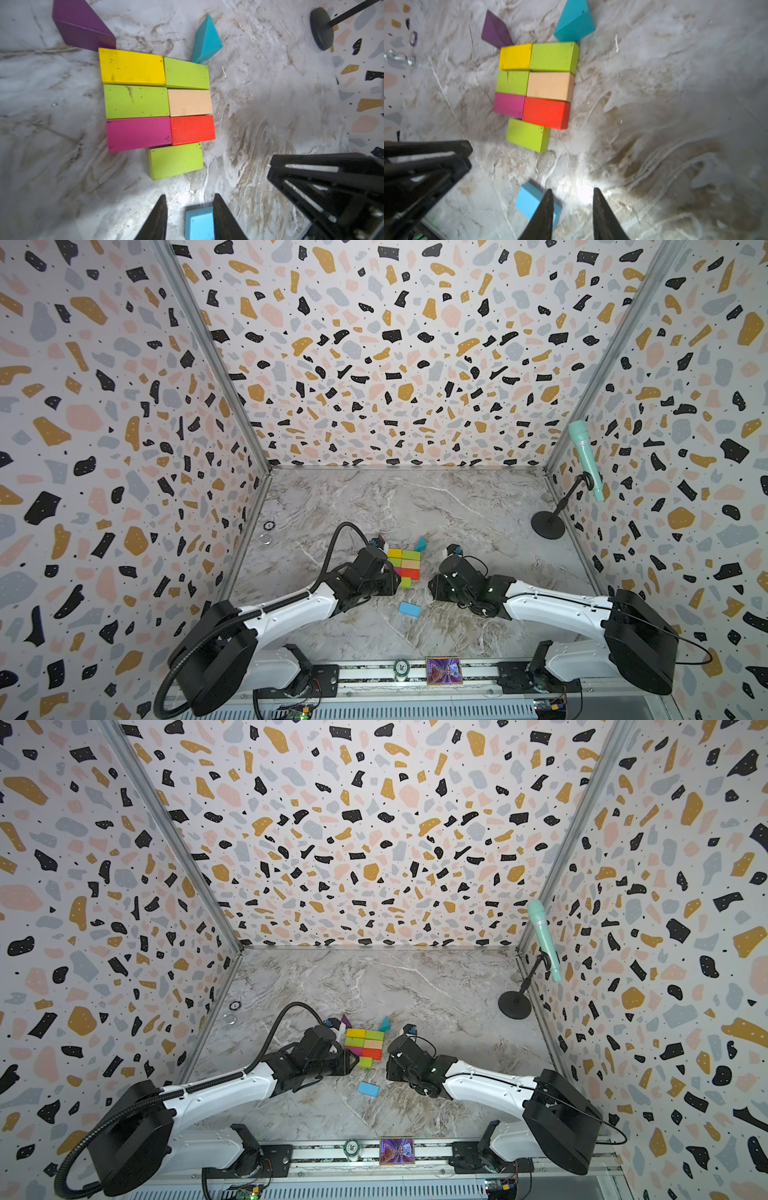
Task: Assemble a carrot with building blocks
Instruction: Assemble the building block at the center of the board.
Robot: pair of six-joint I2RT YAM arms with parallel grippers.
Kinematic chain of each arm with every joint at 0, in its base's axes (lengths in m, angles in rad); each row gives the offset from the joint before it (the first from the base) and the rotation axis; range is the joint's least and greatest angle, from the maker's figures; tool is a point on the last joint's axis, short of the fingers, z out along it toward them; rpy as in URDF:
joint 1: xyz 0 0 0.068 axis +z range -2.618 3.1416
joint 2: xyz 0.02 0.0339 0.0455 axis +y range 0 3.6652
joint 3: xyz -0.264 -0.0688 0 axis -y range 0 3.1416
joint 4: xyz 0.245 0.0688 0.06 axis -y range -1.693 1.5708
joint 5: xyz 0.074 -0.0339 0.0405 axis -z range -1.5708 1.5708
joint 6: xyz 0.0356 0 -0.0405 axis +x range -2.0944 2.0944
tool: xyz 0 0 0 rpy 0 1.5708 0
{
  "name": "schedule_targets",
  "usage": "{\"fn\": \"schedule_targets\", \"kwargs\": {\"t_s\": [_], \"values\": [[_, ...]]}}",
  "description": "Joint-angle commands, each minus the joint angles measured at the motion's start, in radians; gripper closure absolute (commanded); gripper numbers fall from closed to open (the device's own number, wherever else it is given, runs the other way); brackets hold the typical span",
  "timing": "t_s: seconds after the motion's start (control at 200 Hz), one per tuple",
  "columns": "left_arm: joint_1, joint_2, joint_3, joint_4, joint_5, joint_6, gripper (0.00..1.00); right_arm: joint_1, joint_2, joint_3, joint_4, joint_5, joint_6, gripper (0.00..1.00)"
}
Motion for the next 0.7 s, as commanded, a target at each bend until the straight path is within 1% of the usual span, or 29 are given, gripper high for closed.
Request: {"fn": "schedule_targets", "kwargs": {"t_s": [0.0,0.065,0.19,0.306,0.436,0.496,0.566,0.696], "values": [[-0.006,-0.02,-0.042,-0.081,0.015,0.034,0.57,0.071,-0.049,0.039,-0.118,0.049,-0.022,0.57],[-0.006,-0.042,-0.063,-0.104,0.013,0.039,0.57,0.129,-0.053,0.036,-0.133,0.056,-0.019,0.49],[-0.007,-0.092,-0.094,-0.174,-0.015,0.047,0.55,0.263,-0.022,0.061,-0.191,0.118,-0.017,0.42],[-0.008,-0.119,-0.122,-0.234,-0.026,0.038,0.55,0.375,0.058,0.107,-0.214,0.176,-0.054,0.4],[-0.007,-0.169,-0.157,-0.278,-0.065,0.004,0.55,0.461,0.2,0.217,-0.274,0.262,-0.106,0.39],[-0.006,-0.187,-0.164,-0.291,-0.079,-0.005,0.55,0.485,0.263,0.263,-0.314,0.319,-0.107,0.39],[-0.005,-0.206,-0.178,-0.294,-0.083,-0.02,0.55,0.489,0.308,0.291,-0.336,0.347,-0.102,0.39],[-0.006,-0.225,-0.189,-0.29,-0.091,-0.048,0.55,0.479,0.31,0.282,-0.325,0.362,-0.1,0.38]]}}
